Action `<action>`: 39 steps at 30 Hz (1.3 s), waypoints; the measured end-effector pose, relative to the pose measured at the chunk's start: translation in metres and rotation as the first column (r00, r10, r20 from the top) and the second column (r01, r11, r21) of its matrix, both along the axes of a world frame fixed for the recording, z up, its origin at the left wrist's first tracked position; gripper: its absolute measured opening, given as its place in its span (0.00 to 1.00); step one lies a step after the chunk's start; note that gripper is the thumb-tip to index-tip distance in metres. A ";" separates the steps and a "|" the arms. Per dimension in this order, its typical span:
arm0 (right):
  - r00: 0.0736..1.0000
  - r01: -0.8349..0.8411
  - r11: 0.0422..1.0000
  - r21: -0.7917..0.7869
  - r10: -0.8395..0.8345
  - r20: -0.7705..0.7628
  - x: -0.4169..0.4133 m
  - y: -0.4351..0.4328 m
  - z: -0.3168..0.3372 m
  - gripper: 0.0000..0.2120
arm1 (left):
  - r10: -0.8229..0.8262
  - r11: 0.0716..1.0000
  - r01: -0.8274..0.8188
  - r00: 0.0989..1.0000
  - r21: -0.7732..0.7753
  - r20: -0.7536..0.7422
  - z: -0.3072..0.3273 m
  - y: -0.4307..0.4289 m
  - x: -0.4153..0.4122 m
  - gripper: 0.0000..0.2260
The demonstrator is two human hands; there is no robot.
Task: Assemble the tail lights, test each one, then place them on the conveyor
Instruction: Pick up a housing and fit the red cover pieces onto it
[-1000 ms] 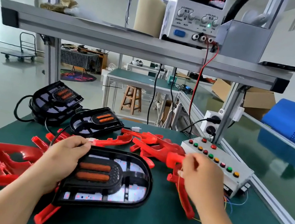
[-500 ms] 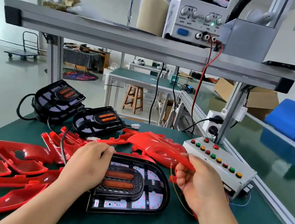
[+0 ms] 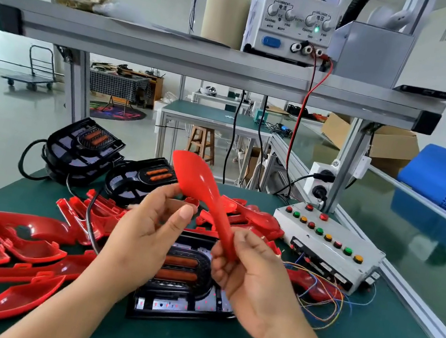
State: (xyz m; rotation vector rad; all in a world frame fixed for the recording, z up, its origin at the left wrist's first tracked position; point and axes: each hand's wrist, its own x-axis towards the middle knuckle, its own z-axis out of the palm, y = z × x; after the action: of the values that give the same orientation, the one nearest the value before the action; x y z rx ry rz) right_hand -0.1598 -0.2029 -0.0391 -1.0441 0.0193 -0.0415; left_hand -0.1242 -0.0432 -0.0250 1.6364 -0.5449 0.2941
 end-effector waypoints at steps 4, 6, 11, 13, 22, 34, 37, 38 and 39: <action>0.983 -0.067 0.953 -0.296 0.114 0.143 -0.008 0.008 -0.003 0.10 | -0.229 0.949 0.199 0.968 -0.247 -0.103 0.002 -0.011 -0.008 0.23; 0.968 -0.064 0.892 -0.447 0.164 0.189 -0.011 0.009 -0.003 0.09 | -0.294 0.918 0.244 0.948 -0.314 -0.124 0.005 -0.014 -0.011 0.19; 0.973 0.034 0.715 -0.698 0.136 0.187 -0.013 -0.014 0.012 0.11 | -0.339 0.934 0.322 0.936 -0.153 -0.099 0.010 -0.005 -0.011 0.20; 0.990 0.129 0.743 -0.657 -0.058 0.129 -0.009 -0.042 0.020 0.14 | -0.229 0.942 0.216 0.973 0.256 0.024 0.010 0.009 -0.004 0.22; 0.970 -0.194 0.498 -0.845 -0.031 -0.241 -0.002 -0.089 0.009 0.16 | -0.295 0.430 -0.243 0.872 0.870 0.390 -0.013 -0.005 -0.014 0.21; 0.923 -0.382 0.378 -0.843 0.118 -0.365 -0.002 -0.082 -0.007 0.17 | -0.344 0.397 -0.425 0.753 0.814 0.561 -0.023 -0.006 -0.024 0.20; 0.944 -0.329 0.388 -0.861 0.100 -0.315 -0.002 -0.082 -0.006 0.17 | -0.298 0.415 -0.379 0.803 0.827 0.517 -0.018 0.004 -0.023 0.26; 0.955 -0.295 0.404 -0.866 0.090 -0.283 -0.002 -0.082 -0.007 0.16 | -0.253 0.423 -0.359 0.835 0.832 0.489 -0.012 0.010 -0.022 0.27; 0.963 -0.269 0.420 -0.867 0.084 -0.258 -0.001 -0.081 -0.007 0.16 | -0.200 0.447 -0.324 0.873 0.834 0.446 -0.009 0.019 -0.020 0.26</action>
State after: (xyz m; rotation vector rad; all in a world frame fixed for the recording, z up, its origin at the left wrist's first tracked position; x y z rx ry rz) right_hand -0.1611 -0.2844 -0.0456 -2.1578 0.0500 0.2787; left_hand -0.1439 -0.0239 -0.0342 2.6819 -1.1801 0.5475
